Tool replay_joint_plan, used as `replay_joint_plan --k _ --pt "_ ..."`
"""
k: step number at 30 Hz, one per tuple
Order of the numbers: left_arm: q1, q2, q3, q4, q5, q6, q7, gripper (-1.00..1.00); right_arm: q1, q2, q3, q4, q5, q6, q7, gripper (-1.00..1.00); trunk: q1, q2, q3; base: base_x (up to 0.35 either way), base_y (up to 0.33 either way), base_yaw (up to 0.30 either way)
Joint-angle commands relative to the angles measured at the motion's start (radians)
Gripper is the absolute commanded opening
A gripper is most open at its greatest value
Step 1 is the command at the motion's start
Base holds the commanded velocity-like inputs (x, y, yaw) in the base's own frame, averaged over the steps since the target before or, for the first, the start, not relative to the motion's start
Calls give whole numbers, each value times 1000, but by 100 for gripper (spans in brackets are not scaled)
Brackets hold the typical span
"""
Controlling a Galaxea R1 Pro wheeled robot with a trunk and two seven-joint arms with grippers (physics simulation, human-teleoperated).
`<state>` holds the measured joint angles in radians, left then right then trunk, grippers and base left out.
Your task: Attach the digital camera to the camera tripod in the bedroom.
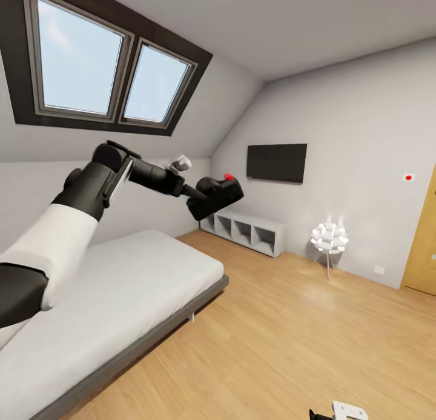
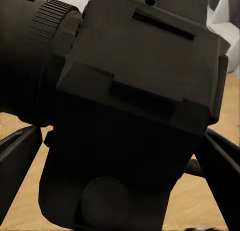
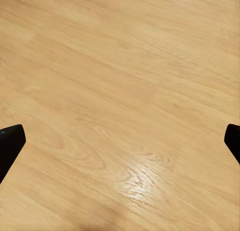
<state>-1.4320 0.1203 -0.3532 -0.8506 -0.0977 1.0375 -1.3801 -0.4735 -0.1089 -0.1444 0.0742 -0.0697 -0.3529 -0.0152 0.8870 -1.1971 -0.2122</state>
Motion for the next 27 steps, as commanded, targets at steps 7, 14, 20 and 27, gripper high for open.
replay_joint_plan --k 7,14,20,27 --pt "-9 -20 -237 5 -10 10 -9 -100 -2 0 -1 5 -7 -8 2 100 -27 48 21 0 0 0" --pt "-10 -22 -315 -12 -8 10 -25 -100 -2 0 -1 5 -7 -8 2 100 -54 97 43 0 0 0" --pt "-10 -15 -381 -76 -8 10 -89 -100 -2 0 -1 4 -7 -8 2 100 -77 139 61 0 0 0" --pt "-10 67 -460 -128 -7 10 -148 -100 -2 0 -1 5 -7 -8 2 100 -104 188 83 0 0 0"
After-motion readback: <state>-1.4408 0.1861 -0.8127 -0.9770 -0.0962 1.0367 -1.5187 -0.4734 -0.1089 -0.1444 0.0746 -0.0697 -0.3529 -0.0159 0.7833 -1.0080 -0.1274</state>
